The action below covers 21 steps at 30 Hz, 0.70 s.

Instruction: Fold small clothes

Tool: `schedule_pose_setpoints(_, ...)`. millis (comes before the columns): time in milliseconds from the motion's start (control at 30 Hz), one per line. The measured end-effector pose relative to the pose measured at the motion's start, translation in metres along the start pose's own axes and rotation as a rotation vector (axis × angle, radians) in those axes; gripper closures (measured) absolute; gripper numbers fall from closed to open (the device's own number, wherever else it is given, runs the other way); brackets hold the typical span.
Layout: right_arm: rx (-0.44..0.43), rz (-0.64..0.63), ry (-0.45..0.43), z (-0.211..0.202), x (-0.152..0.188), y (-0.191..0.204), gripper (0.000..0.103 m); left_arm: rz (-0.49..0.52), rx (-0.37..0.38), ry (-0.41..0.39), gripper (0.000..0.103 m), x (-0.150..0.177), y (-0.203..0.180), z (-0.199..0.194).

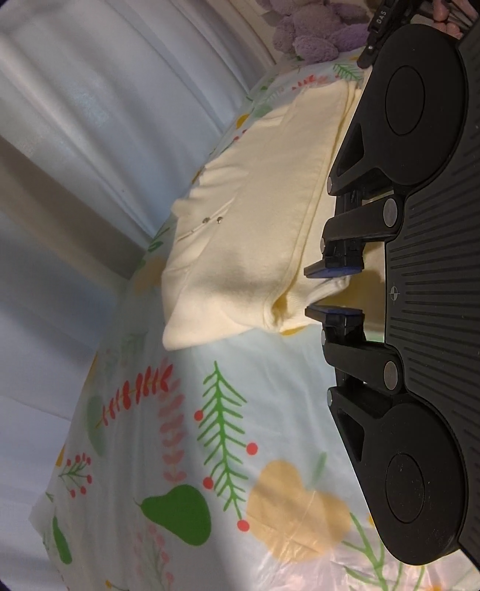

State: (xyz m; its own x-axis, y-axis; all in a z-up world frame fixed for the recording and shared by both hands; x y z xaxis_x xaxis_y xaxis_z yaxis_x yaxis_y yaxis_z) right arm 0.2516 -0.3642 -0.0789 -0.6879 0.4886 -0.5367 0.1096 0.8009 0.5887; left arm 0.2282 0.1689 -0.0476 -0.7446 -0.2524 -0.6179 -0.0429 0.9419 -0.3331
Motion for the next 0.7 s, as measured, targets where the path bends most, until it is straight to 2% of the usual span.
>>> schedule_pose_setpoints(33,0.03,-0.012,-0.031,-0.004,-0.002,-0.003,0.072,0.02,-0.043,-0.021,0.076,-0.001,0.004,-0.005)
schedule_pose_setpoints(67,0.053,-0.028,-0.044,-0.007,-0.003,-0.006,0.072,0.04,-0.077,-0.041,0.076,-0.003,0.008,-0.009)
schedule_pose_setpoints(133,0.056,-0.069,-0.04,-0.01,-0.005,-0.01,0.072,0.071,-0.091,-0.059,0.075,-0.004,0.016,-0.016)
schedule_pose_setpoints(167,0.044,-0.091,-0.023,-0.009,-0.004,-0.011,0.072,0.089,-0.079,-0.054,0.072,-0.004,0.017,-0.017)
schedule_pose_setpoints(200,0.039,-0.118,-0.003,-0.007,-0.002,-0.01,0.072,0.101,-0.068,-0.042,0.064,-0.004,0.016,-0.014)
schedule_pose_setpoints(233,0.043,-0.144,0.015,-0.003,0.0,-0.009,0.072,0.109,-0.057,-0.026,0.062,-0.003,0.014,-0.01)
schedule_pose_setpoints(333,0.06,-0.21,0.06,0.01,0.007,-0.001,0.072,0.128,-0.018,0.04,0.061,0.0,0.002,0.01)
schedule_pose_setpoints(433,0.048,-0.266,0.062,0.019,0.012,0.011,0.072,0.143,-0.004,0.045,0.061,0.002,-0.01,0.023)
schedule_pose_setpoints(533,0.053,-0.333,0.062,0.025,0.015,0.024,0.072,0.146,0.019,0.041,0.062,0.002,-0.019,0.027)
schedule_pose_setpoints(600,0.065,-0.368,0.071,0.031,0.016,0.027,0.072,0.174,0.008,0.051,0.064,0.002,-0.024,0.031)
schedule_pose_setpoints(633,0.07,-0.382,0.076,0.034,0.017,0.028,0.076,0.189,-0.004,0.052,0.066,0.002,-0.026,0.032)
schedule_pose_setpoints(667,0.07,-0.392,0.078,0.035,0.018,0.029,0.079,0.201,-0.013,0.053,0.073,0.002,-0.028,0.033)
schedule_pose_setpoints(700,0.071,-0.406,0.078,0.035,0.019,0.03,0.088,0.212,-0.02,0.051,0.082,0.002,-0.029,0.033)
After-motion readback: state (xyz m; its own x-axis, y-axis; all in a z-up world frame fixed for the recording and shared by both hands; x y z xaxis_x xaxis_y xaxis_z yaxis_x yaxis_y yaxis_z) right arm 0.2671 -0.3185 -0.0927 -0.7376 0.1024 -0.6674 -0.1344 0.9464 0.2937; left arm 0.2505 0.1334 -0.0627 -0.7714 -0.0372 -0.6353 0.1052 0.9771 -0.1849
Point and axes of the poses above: each gripper's, at about its wrist camera, not at the fingertips, and z roughly the way its jaws point, y to its left, x to its underside, the point moved 1 cm from there along z, roughly the way its jaws point, and after that the axes turned 9 degrees about z, right-handed, at the moved point
